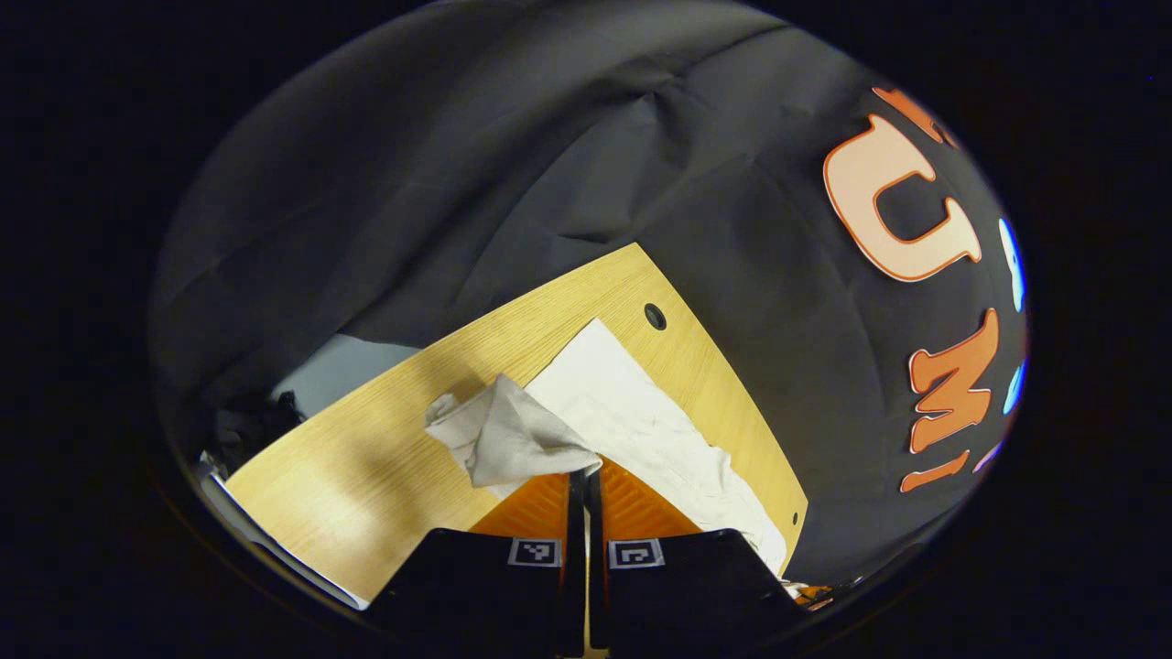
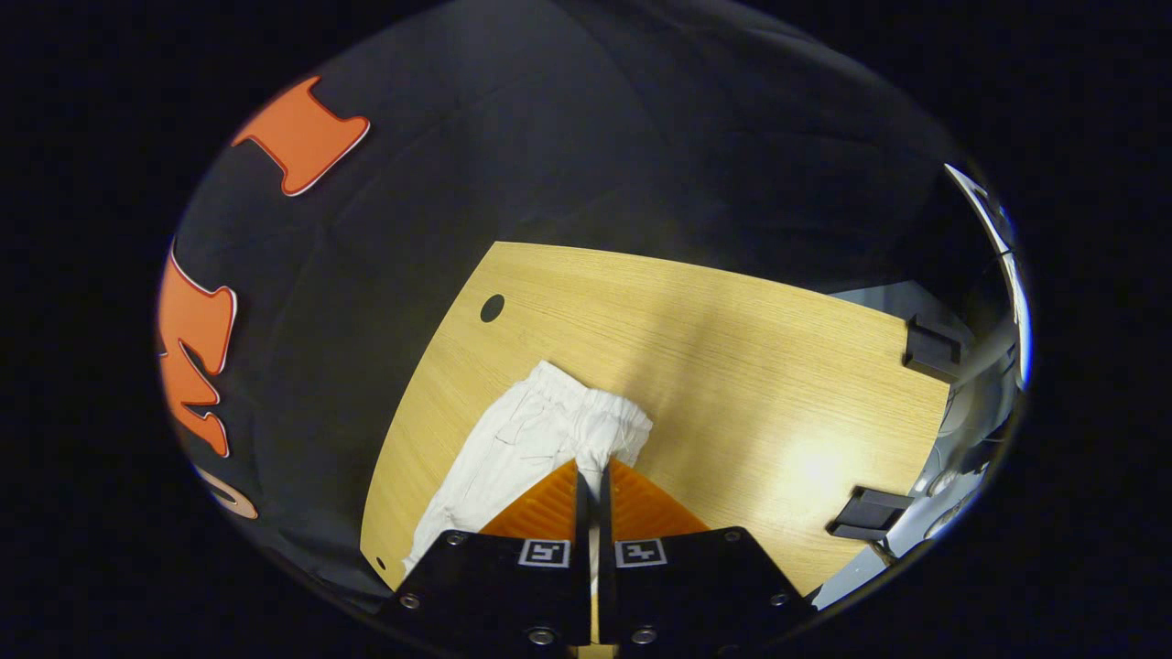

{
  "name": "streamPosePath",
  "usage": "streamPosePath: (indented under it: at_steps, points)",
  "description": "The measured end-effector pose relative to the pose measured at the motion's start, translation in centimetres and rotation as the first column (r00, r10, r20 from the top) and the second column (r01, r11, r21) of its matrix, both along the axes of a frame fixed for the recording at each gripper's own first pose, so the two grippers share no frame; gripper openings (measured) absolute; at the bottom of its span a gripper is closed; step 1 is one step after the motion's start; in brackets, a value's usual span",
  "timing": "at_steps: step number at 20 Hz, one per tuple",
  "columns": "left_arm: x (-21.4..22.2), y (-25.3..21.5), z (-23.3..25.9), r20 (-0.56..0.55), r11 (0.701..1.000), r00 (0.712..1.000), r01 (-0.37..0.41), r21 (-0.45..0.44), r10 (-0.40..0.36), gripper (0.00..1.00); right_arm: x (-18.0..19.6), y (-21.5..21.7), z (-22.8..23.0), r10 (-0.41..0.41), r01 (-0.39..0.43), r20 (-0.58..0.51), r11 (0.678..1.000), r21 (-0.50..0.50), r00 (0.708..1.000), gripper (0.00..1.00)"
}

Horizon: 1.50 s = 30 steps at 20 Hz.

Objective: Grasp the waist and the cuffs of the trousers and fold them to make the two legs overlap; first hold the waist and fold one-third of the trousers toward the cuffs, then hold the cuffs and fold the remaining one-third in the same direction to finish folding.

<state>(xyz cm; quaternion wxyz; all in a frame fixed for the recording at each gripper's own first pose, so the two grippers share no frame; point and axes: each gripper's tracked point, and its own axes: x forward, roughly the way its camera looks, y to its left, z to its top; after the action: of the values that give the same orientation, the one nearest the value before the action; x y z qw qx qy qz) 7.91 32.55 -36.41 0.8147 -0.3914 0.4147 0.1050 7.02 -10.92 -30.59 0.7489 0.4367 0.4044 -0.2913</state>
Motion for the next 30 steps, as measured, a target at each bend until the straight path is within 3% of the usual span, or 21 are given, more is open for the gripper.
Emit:
streamPosePath:
  at_steps: [11,16,17,18,19,20,21,24,26,27,28,30]
  points:
    - [13.1,-0.3,-2.5,-0.015,0.994,0.994,0.11,0.024,-0.109,0.05,10.3,1.1,-0.5,0.023,-0.023,-0.016,1.0,0.02,1.0,0.04]
    - [18.1,0.0,-4.4,-0.006,0.998,0.998,0.055,0.017,-0.055,0.1,15.8,1.9,-1.5,0.013,-0.016,0.031,0.995,0.097,0.999,0.04]
    - [19.7,0.2,-4.7,0.023,1.0,1.0,0.019,0.024,-0.02,0.03,17.3,2.2,-1.1,0.002,-0.011,0.074,0.993,0.12,0.997,0.04]
    - [20.7,1.0,-4.0,0.066,1.0,0.998,-0.022,0.019,0.021,0.26,18.5,2.2,-0.7,-0.01,-0.005,0.111,0.991,0.136,0.994,0.06]
    - [21.4,1.4,-3.5,0.104,0.998,0.993,-0.062,0.009,0.061,0.27,19.1,2.4,-0.9,-0.011,-0.007,0.128,0.99,0.141,0.992,0.09]
    - [21.7,1.8,-3.2,0.114,0.997,0.99,-0.078,0.004,0.077,0.43,19.5,2.3,-1.0,-0.003,-0.016,0.136,0.99,0.141,0.991,0.16]
    - [21.3,1.8,-3.5,0.101,0.997,0.992,-0.076,0.011,0.074,0.52,19.5,2.5,-1.4,0.005,-0.023,0.136,0.991,0.133,0.991,0.2]
    - [20.7,0.8,-2.7,0.083,0.999,0.996,-0.041,0.014,0.04,0.78,19.3,1.6,-1.7,0.031,-0.044,0.131,0.994,0.103,0.991,0.45]
    - [20.4,0.1,-1.6,0.089,0.999,0.996,-0.006,0.051,0.002,0.89,18.4,1.0,-2.2,0.052,-0.06,0.102,0.995,0.078,0.993,0.54]
    - [20.4,-0.2,-1.1,0.09,0.997,0.996,0.019,0.074,-0.025,0.83,17.8,0.6,-2.6,0.07,-0.075,0.082,0.996,0.058,0.994,0.57]
    - [20.2,-0.4,-0.8,0.086,0.994,0.995,0.046,0.102,-0.055,0.85,17.0,0.3,-3.1,0.086,-0.088,0.057,0.995,0.04,0.995,0.62]
    - [19.8,-1.4,-0.3,0.074,0.982,0.99,0.108,0.158,-0.12,1.0,15.4,-0.3,-4.1,0.111,-0.111,-0.003,0.994,0.013,0.994,0.7]
